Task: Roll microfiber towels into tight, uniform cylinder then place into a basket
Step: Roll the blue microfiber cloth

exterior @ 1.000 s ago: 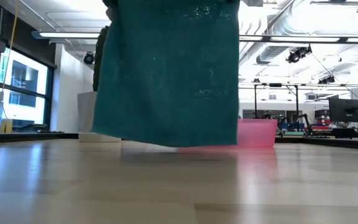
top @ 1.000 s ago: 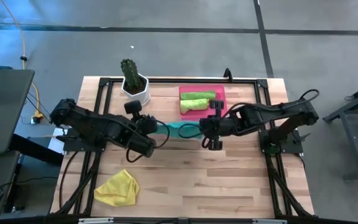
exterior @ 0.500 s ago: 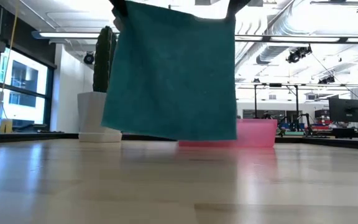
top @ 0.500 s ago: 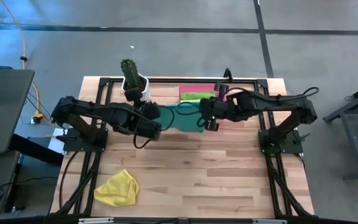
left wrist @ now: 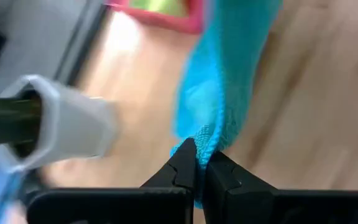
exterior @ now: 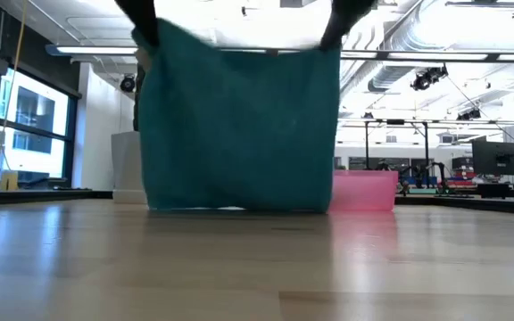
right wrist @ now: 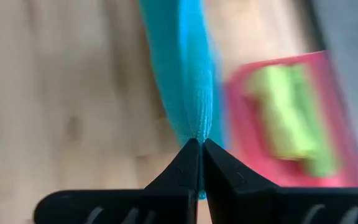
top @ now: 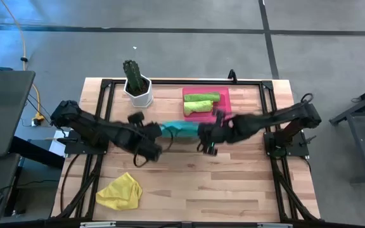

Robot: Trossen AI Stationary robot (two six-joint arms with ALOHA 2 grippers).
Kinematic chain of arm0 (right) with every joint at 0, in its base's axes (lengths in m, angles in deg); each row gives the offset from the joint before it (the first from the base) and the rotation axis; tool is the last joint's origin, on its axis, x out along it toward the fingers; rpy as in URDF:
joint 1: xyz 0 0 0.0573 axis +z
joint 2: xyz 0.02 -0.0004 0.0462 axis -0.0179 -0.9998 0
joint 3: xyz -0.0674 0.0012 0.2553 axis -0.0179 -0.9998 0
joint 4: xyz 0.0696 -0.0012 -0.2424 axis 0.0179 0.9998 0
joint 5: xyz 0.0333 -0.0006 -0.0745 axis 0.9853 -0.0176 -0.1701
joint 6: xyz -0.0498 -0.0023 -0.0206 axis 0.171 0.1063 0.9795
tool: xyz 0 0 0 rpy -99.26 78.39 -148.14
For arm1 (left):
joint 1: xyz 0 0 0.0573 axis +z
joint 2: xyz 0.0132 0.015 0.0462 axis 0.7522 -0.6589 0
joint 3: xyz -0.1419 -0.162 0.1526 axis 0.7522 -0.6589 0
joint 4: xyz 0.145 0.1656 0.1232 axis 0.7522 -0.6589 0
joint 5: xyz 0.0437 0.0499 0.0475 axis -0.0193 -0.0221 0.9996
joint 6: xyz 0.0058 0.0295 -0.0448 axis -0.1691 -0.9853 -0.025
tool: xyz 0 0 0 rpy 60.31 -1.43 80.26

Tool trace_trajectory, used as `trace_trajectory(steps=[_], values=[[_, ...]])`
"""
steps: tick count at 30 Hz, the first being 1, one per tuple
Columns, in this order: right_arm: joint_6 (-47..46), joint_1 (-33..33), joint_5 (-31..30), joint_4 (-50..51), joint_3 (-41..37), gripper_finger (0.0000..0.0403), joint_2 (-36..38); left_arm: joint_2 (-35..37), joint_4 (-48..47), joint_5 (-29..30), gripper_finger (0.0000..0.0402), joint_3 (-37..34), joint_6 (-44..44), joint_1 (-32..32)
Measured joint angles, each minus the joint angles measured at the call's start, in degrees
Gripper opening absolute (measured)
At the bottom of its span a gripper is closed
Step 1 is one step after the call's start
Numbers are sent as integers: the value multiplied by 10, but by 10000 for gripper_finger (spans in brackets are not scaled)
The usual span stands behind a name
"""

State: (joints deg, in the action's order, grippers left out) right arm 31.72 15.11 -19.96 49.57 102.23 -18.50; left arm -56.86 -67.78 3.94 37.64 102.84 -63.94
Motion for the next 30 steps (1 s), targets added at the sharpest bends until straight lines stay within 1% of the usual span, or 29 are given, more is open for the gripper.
trace_trajectory(steps=[4,8,14,18,21,25,27,30], values=[[-42,49,41,-134,-112,2,-1,-18,121,-47,0,-70,2,-52],[-95,95,64,-245,-191,2,-1,-42,210,-89,0,-112,17,-101],[-129,141,101,-398,-269,2,-2,-89,274,-140,0,-118,47,-148],[-117,151,104,-475,-311,2,-4,-118,312,-210,0,-118,47,-154],[-105,152,104,-503,-325,2,-4,-137,310,-249,0,-119,47,-150],[-98,146,104,-503,-334,2,-4,-140,285,-253,0,-119,38,-142],[-82,138,104,-500,-334,2,-4,-140,266,-243,0,-119,34,-136],[-51,120,97,-500,-334,2,-4,-138,224,-204,0,-119,32,-121]])
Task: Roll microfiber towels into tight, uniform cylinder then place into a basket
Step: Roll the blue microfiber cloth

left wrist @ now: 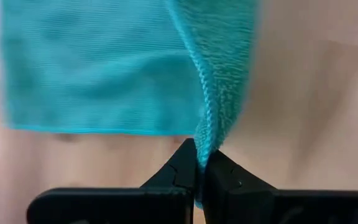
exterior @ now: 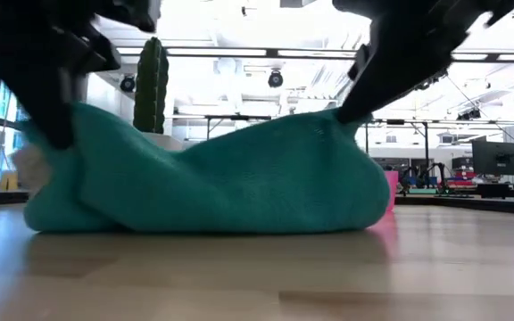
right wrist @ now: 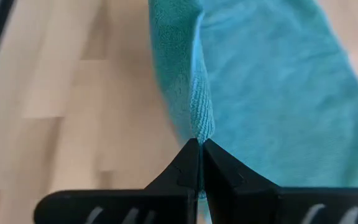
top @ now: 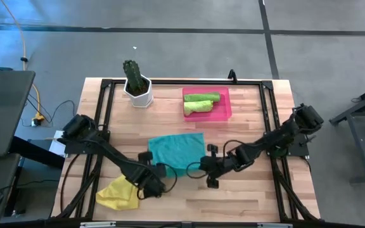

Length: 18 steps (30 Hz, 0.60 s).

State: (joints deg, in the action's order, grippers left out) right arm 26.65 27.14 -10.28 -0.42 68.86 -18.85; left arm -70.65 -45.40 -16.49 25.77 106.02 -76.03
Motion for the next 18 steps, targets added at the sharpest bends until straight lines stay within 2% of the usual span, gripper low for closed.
trace_trajectory(steps=[5,10,18], values=[[51,-39,-2,2,0,2,0,0,-66,62,0,0,0,29],[70,-81,-31,23,1,2,0,-1,-69,71,0,-4,-34,62],[41,-131,-34,92,1,2,0,-1,-66,71,0,-46,-65,117]])
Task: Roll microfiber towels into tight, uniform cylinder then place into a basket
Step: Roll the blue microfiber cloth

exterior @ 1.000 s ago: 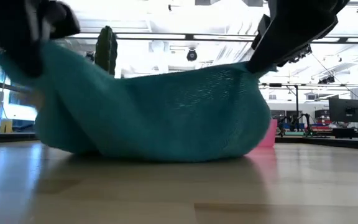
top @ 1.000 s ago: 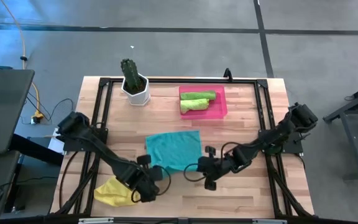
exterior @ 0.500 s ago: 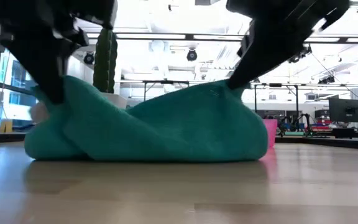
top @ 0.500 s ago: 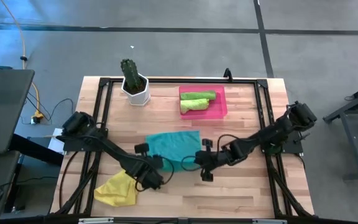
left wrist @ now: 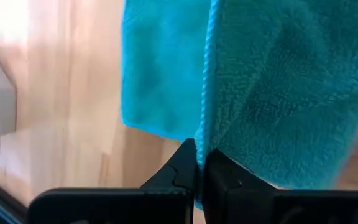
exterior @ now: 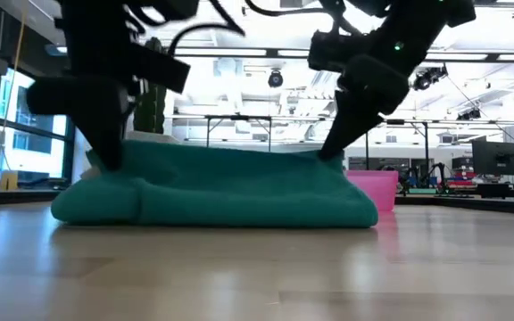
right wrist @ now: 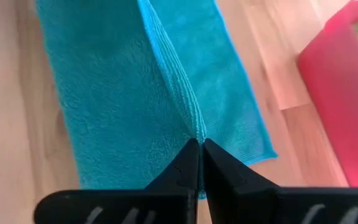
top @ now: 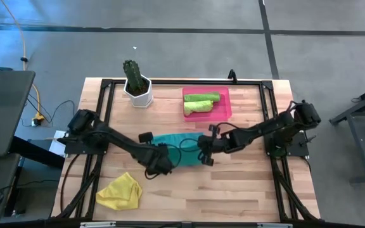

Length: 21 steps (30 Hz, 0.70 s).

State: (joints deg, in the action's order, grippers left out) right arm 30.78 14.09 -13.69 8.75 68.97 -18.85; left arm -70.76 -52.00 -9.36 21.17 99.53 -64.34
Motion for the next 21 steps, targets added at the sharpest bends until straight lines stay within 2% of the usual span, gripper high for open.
trace_trajectory(steps=[9,13,16,21], values=[[1,-38,26,-22,0,2,0,-1,32,-21,0,-34,-16,47],[-5,-46,68,-22,0,2,-1,-1,53,-20,0,-37,-41,57],[-14,-51,97,-28,0,2,-12,-1,63,-34,0,-37,-47,62],[-33,-56,98,-30,0,2,-55,-1,62,-55,0,-37,-46,61]])
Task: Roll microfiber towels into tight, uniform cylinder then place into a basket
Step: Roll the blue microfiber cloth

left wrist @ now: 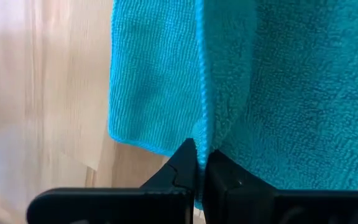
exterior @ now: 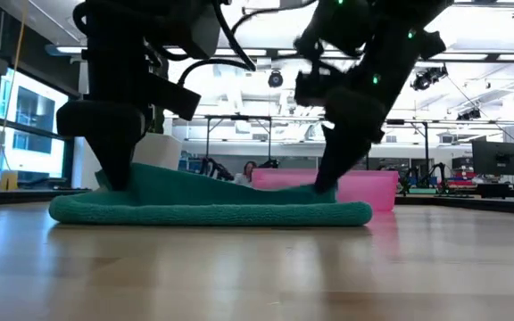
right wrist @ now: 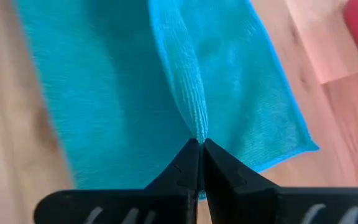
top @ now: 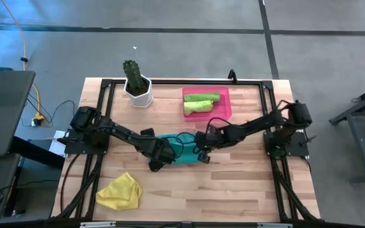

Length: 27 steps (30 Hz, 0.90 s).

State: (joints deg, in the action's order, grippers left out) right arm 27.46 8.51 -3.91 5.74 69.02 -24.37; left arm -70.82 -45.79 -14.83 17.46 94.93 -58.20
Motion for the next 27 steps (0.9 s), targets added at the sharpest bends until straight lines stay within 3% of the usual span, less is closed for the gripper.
trace_trajectory(steps=[27], values=[[13,-21,-81,6,15,2,-20,0,-5,83,0,0,-14,28]])
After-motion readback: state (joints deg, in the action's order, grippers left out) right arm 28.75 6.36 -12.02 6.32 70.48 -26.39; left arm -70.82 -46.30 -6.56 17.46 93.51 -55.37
